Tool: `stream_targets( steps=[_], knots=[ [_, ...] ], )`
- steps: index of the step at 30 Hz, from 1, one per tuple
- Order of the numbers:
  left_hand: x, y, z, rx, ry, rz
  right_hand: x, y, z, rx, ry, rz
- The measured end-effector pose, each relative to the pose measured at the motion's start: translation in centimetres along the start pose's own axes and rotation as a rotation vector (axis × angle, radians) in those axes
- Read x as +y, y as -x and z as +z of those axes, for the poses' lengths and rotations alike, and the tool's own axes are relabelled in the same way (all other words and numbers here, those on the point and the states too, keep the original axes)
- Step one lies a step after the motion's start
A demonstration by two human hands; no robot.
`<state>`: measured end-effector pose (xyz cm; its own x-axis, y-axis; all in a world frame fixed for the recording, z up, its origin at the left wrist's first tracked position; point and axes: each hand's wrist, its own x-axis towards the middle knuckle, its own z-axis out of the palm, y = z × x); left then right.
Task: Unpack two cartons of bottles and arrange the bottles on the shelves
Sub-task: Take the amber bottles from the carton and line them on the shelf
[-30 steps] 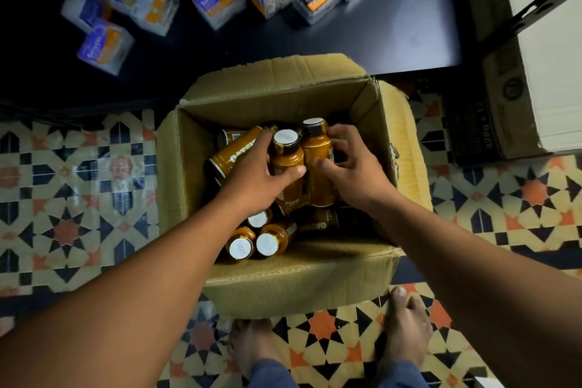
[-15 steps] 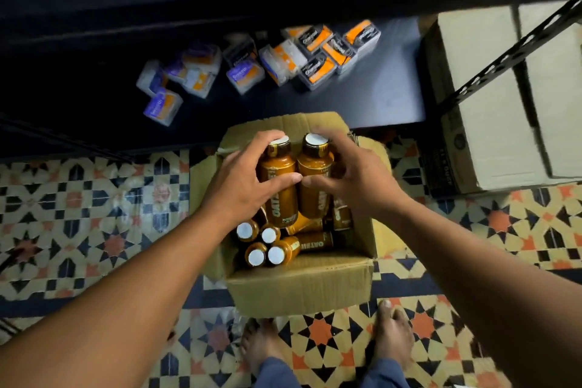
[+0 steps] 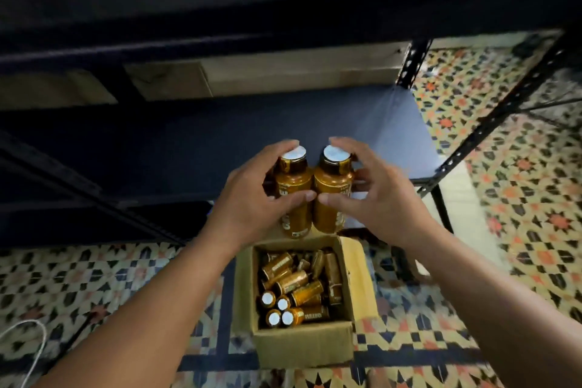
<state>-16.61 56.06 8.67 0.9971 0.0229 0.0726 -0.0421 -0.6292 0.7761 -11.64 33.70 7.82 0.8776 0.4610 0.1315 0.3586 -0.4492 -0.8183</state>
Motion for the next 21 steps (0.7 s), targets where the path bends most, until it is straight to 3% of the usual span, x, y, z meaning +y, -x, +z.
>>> stream_targets(
  steps=[13, 21],
  knots=[
    [21.6, 1.3, -15.3, 0.132, -0.121, 0.161, -20.4, -1.2, -14.3, 0.129, 0.003, -0.151],
    [25.0, -3.2, -18.4, 0.298, -0.145, 0.123, -25.0, -7.5, -18.0, 0.135, 0.074, -0.236]
  ],
)
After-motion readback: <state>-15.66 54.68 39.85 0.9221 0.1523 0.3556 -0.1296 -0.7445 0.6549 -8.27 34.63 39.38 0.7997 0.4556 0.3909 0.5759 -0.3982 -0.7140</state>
